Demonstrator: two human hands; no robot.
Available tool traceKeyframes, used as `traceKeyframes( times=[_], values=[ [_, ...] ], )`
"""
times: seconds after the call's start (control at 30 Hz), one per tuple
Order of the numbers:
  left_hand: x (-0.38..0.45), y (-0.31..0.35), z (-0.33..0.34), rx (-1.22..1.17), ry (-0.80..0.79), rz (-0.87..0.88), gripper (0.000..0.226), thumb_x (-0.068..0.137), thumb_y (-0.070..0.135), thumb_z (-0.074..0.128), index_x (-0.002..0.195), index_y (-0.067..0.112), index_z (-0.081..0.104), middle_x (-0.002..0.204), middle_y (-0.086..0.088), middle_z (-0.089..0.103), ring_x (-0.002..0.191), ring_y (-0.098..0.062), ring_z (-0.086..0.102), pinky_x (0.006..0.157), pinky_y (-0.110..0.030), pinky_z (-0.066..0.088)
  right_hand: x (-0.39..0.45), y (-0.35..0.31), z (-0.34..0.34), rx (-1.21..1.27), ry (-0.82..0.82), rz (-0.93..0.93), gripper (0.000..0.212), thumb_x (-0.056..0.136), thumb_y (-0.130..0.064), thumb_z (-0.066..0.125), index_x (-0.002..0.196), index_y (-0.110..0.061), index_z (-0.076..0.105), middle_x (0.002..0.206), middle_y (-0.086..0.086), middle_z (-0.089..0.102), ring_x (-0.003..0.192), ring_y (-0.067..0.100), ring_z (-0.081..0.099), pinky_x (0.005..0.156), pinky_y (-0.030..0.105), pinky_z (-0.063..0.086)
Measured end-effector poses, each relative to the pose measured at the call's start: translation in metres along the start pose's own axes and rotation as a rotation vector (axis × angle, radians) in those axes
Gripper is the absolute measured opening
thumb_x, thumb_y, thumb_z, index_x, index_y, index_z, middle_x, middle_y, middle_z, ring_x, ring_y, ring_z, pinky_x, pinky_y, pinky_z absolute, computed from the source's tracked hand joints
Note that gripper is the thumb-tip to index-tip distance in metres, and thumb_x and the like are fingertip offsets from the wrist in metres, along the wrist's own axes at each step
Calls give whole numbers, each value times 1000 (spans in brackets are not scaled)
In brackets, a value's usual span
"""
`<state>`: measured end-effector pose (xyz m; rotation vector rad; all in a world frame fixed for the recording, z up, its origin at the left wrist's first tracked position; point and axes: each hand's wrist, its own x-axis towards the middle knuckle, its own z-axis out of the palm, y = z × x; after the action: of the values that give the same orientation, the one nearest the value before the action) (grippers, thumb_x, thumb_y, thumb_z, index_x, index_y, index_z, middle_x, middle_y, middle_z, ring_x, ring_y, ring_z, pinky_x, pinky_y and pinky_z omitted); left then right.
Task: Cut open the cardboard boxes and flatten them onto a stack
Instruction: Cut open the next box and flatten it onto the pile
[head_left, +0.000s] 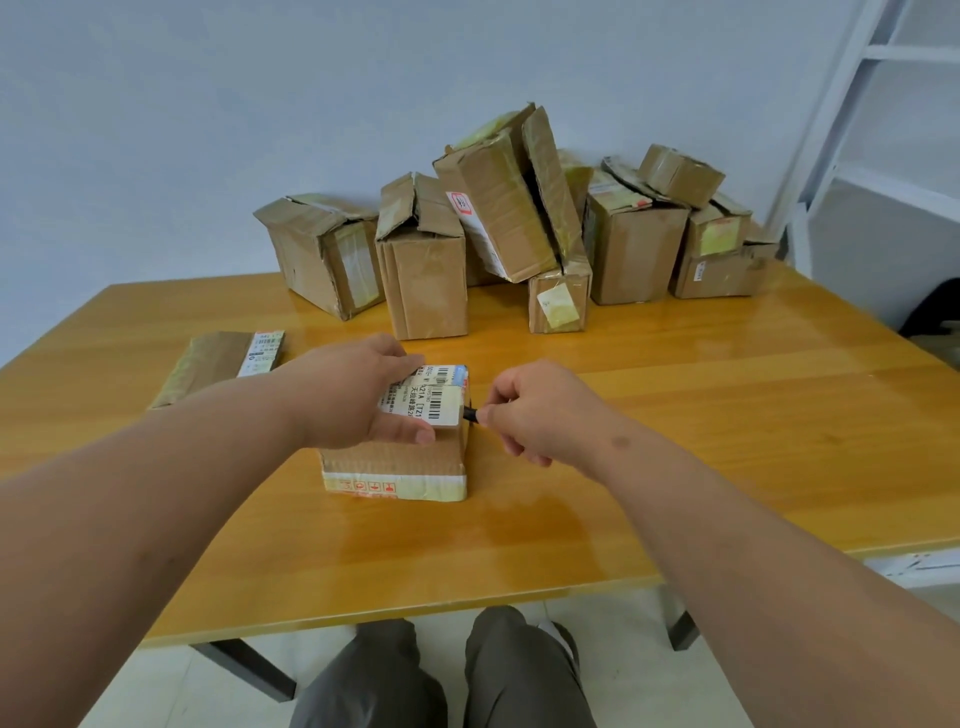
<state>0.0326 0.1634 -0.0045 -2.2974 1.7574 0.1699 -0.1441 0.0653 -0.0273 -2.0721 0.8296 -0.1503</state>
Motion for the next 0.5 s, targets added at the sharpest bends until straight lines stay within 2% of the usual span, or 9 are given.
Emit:
traceKeyframes(
  times=[0.1,0.17,0.23,0.3,0.4,0.43,0.5],
  values=[
    [-2,2,3,-23,30,-15,103,73,81,44,156,29,14,154,9,29,130,-17,42,97,-30,41,-5,8,-12,56,-51,42,13,95,-13,55,83,-9,62,60,7,58,39,14,40,46,24,35],
    [-5,1,7,-101,55,-14,100,74,77,53,155,29,18,152,8,34,131,-17,42,101,-31,39,-4,16,-20,173,16,85,15,95,-10,53,84,-6,62,60,10,55,39,14,39,44,23,32],
    [-9,-4,8,-238,52,-14,97,72,69,67,151,32,24,143,8,45,122,-15,49,101,-32,43,-2,20,-22,224,117,112,17,96,-10,50,84,-7,61,63,11,55,43,16,41,44,24,33],
    [-14,-11,7,-332,35,-11,89,73,57,76,146,36,29,140,10,47,117,-13,50,100,-32,44,2,17,-17,173,168,104,17,98,-14,47,88,-9,60,67,10,58,47,18,44,48,27,38],
    [-22,-18,6,-247,65,5,86,77,52,75,149,42,29,151,13,29,138,-16,27,114,-37,26,10,6,-4,61,204,38,18,99,-18,43,95,-13,60,78,7,66,49,17,51,56,30,44],
    [-25,-18,6,-208,84,3,85,78,53,74,149,45,29,147,13,29,138,-16,23,114,-38,23,12,1,1,34,220,15,19,99,-20,42,95,-15,59,83,6,67,50,17,53,55,31,46],
    [-30,-19,7,-184,107,-4,81,79,53,73,148,48,30,138,13,32,130,-13,27,111,-36,28,15,-7,9,-16,252,-35,18,100,-22,40,93,-17,57,87,3,66,54,18,57,58,35,51]
  ],
)
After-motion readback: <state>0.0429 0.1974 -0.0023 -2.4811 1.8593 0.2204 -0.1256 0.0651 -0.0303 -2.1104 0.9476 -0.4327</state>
